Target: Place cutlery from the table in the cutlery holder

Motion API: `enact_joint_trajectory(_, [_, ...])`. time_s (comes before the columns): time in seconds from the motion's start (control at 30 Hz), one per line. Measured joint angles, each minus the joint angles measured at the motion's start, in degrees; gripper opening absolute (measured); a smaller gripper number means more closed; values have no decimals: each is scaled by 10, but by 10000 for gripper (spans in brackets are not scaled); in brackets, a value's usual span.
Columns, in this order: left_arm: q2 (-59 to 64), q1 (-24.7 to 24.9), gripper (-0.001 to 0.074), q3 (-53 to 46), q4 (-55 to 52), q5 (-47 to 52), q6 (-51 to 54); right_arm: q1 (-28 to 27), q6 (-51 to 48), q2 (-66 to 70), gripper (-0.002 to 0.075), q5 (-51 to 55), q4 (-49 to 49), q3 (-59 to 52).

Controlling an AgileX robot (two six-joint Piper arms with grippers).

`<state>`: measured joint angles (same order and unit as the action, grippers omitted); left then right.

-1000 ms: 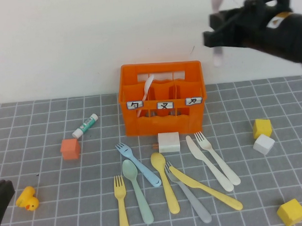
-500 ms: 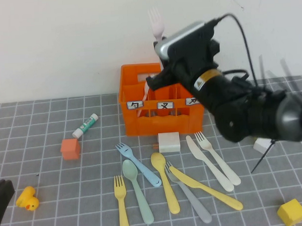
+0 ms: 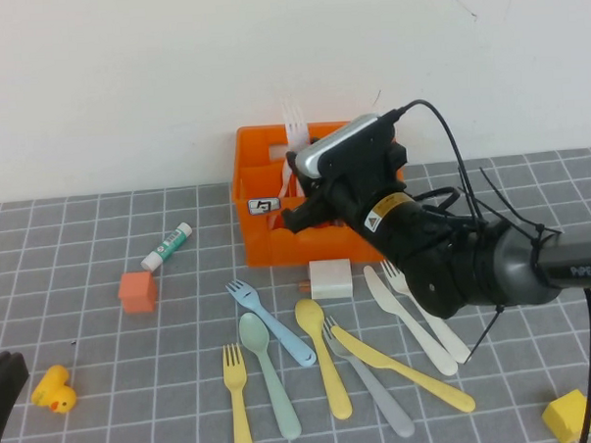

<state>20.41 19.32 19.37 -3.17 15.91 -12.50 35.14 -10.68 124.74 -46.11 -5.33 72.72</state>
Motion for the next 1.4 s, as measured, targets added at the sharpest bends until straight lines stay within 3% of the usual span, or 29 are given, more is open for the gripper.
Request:
enact_joint_trajectory(0.1, [0,0,-1,0,0,0,0,0,13,1,407,-1,0,0])
enact_joint_trajectory(0.2, [0,0,-1,0,1,0,0,0,15,1,444,-18,0,0])
enact_joint_trajectory(0.33, [-5,0,-1,0,1,0,0,0,0,-37,343,-19,15,-1])
enact_joint_trajectory(0.43, [-25,0,-1,0,1,-1,0,0,-25,-104,185,3,64,-1])
enact_joint_trajectory(0.5, [-44,0,-1,0,-3,-1,0,0,-32,-170,81,63,105,-1])
enact_joint_trajectory(0.6, [-77,0,-1,-3,-18,-3,0,4,-32,-285,25,198,142,-1])
enact_joint_trajectory(0.7, [-110,0,-1,-16,-22,-14,0,6,-32,-397,7,363,169,-1])
enact_joint_trajectory(0.83, [-145,0,-1,-41,-8,-54,-14,6,-45,-548,0,495,207,-34])
enact_joint_trajectory(1.2, [-162,0,-1,-81,-16,-123,-17,6,-8,-997,0,605,233,-357])
enact_joint_trajectory(1.4, [-162,0,-1,-86,-27,-128,-17,6,31,-1160,0,683,233,-452])
